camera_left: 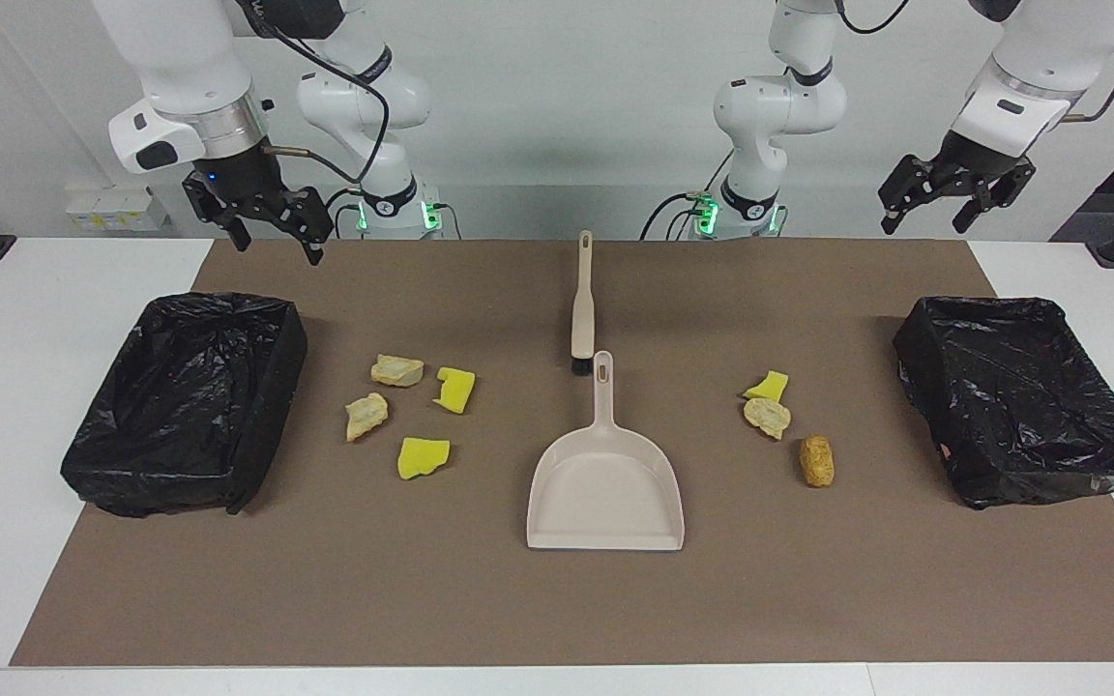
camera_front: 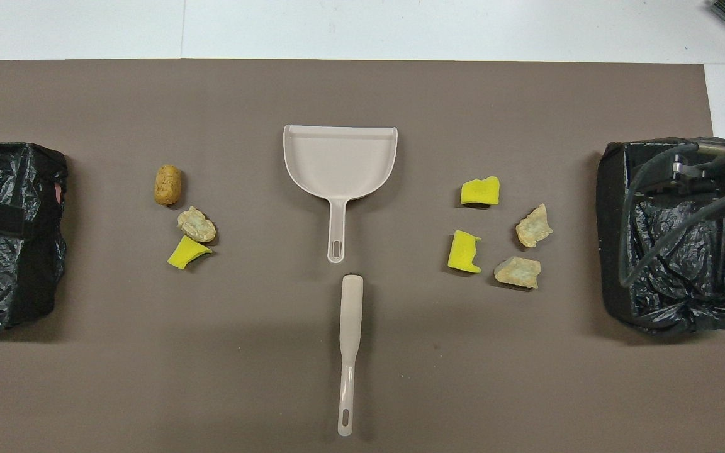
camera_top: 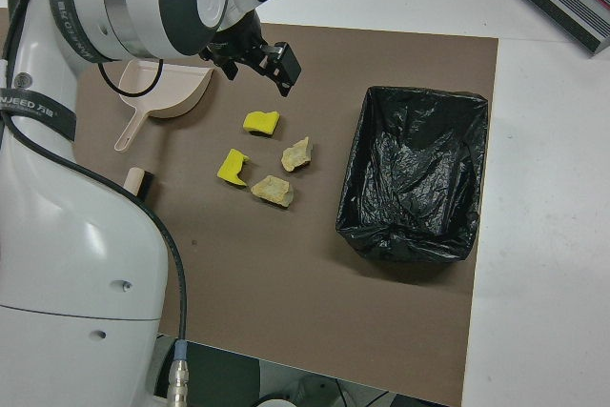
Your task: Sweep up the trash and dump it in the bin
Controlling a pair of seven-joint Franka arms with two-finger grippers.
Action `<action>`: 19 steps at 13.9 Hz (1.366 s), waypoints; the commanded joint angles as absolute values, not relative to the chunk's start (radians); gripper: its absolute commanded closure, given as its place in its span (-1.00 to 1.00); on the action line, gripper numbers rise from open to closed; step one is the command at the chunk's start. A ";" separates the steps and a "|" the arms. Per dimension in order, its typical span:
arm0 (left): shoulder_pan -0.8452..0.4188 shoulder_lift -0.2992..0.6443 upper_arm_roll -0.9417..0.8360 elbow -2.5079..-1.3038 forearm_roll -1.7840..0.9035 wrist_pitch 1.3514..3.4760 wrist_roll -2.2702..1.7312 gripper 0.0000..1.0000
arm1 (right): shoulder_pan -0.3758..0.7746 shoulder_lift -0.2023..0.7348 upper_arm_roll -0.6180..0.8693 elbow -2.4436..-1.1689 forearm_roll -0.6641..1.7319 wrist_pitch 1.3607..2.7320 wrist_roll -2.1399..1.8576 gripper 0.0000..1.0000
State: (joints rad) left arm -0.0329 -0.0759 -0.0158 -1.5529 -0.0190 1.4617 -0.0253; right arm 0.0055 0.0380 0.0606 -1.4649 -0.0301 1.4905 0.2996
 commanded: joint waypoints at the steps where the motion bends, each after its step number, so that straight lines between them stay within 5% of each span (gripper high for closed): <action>1: -0.025 -0.101 -0.014 -1.585 -0.037 1.466 -0.029 -1.00 | -0.005 0.023 0.066 -1.486 -0.025 1.502 0.273 -1.00; 10: -0.029 -0.104 -0.020 -1.585 -0.035 1.465 -0.032 -1.00 | -0.005 0.023 0.066 -1.486 -0.009 1.503 0.275 -1.00; 19: -0.047 -0.172 -0.028 -1.730 -0.064 1.512 -0.031 -1.00 | -0.009 0.018 0.064 -1.491 -0.009 1.493 0.273 -1.00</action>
